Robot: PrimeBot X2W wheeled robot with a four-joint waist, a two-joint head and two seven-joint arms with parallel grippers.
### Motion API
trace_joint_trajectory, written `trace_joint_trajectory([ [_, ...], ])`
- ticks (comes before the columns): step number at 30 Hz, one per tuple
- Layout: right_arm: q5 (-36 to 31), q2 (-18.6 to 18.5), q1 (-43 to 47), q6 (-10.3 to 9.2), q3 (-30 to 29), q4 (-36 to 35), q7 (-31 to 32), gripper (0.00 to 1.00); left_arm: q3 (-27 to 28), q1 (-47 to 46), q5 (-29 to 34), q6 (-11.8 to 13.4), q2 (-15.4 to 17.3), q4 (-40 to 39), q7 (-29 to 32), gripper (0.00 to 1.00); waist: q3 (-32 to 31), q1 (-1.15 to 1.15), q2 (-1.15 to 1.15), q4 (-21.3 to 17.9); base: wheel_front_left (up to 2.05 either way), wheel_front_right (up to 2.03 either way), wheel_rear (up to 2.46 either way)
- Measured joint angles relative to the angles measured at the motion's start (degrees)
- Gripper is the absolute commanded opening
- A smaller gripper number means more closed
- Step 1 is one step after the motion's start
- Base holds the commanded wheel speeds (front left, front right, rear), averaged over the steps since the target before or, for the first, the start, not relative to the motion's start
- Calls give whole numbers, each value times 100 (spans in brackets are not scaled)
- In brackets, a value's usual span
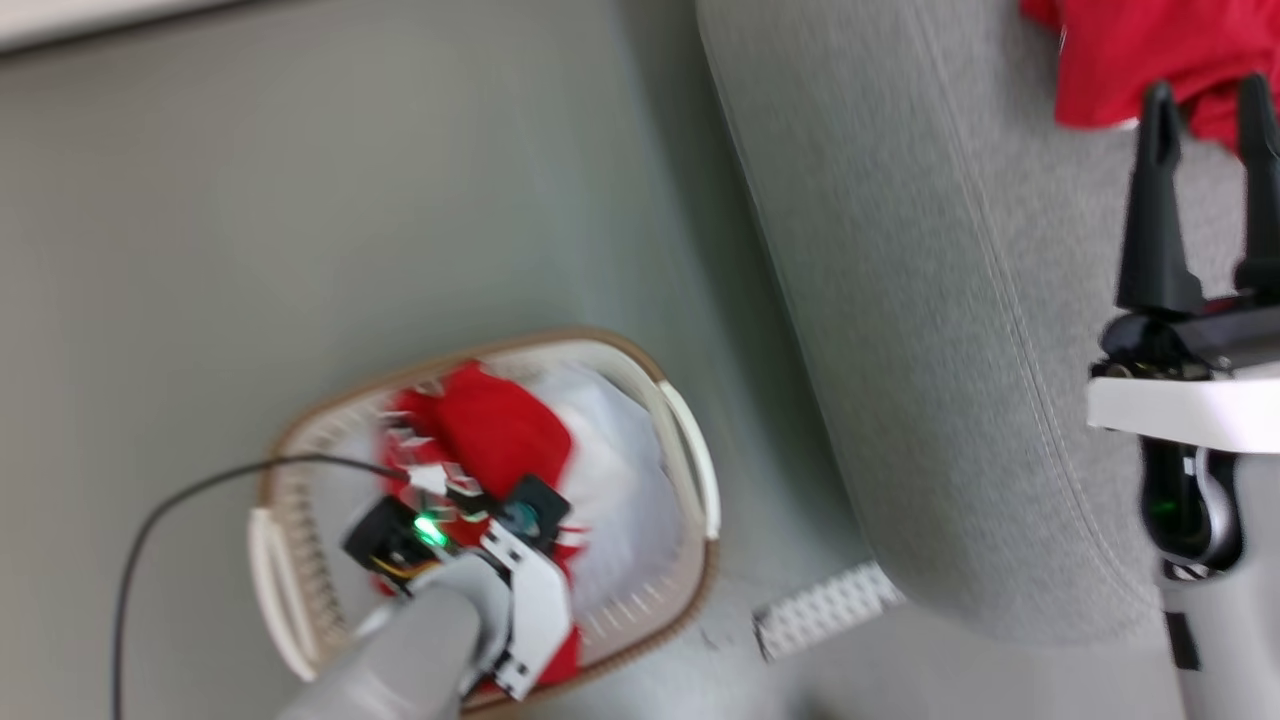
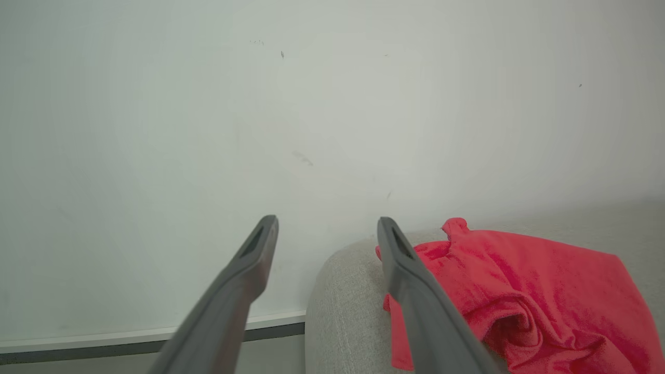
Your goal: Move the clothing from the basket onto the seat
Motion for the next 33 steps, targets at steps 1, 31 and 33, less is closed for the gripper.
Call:
trace_joint_trajectory([
  [1,-3,-67,43,0,-24,31,0,100,-57,63,-107,0,-32,-69,-88,0,-127,0,0,60,0,0,0],
  [31,544,-758,1910,0,389,743,-1,100,-186,332,-2341,92,-35,-2754,-868,0,-3643,-1,0,1708,0,0,0],
  [33,583,-742,1975,0,464,764,-1,100,-100,247,-2351,160,35,-2994,-868,0,-3743,-1,0,1754,0,0,0],
])
